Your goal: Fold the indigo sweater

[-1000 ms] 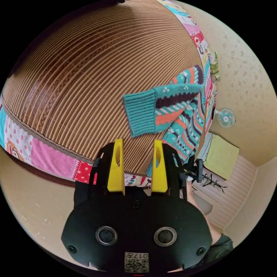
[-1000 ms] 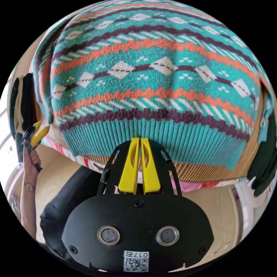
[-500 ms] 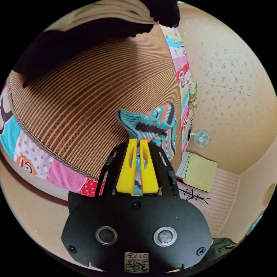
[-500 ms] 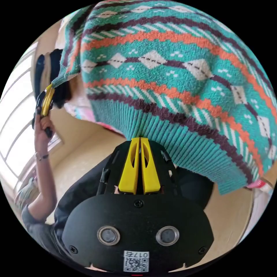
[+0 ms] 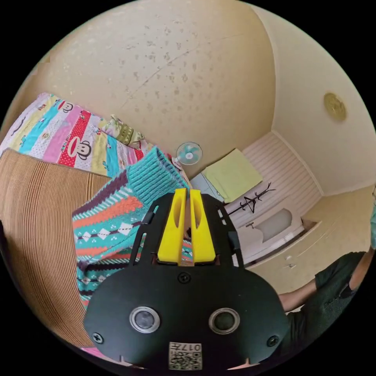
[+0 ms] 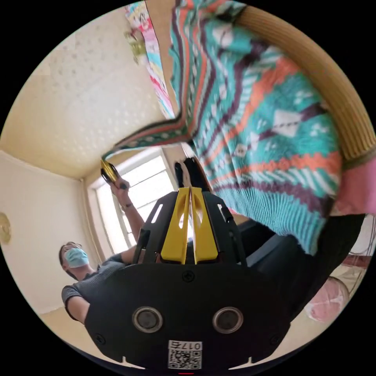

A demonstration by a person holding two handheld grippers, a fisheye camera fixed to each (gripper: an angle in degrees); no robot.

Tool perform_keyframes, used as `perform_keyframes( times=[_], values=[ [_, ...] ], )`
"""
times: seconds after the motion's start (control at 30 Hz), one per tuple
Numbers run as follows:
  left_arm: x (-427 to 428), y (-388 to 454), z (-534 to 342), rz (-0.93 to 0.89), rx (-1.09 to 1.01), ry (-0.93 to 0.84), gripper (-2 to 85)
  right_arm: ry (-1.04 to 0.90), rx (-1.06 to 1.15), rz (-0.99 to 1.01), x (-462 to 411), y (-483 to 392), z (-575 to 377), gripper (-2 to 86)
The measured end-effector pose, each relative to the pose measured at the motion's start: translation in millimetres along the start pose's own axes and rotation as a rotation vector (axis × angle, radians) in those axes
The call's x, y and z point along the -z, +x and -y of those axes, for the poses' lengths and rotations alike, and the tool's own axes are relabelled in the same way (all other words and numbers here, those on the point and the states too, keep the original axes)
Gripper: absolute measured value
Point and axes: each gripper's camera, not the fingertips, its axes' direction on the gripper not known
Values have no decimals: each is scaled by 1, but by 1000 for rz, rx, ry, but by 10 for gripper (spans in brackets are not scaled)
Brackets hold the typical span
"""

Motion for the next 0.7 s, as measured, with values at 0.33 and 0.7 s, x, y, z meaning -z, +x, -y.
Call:
perform_keyframes(
  times=[0.33,0.7],
  values=[
    [-253,-21,-174,-151,231,-802,52,924,-114,611,171,21,-100,68],
    [-242,-87,-278,93,465,-1253,48,1089,-322,435,238,-9,-46,139]
  ],
)
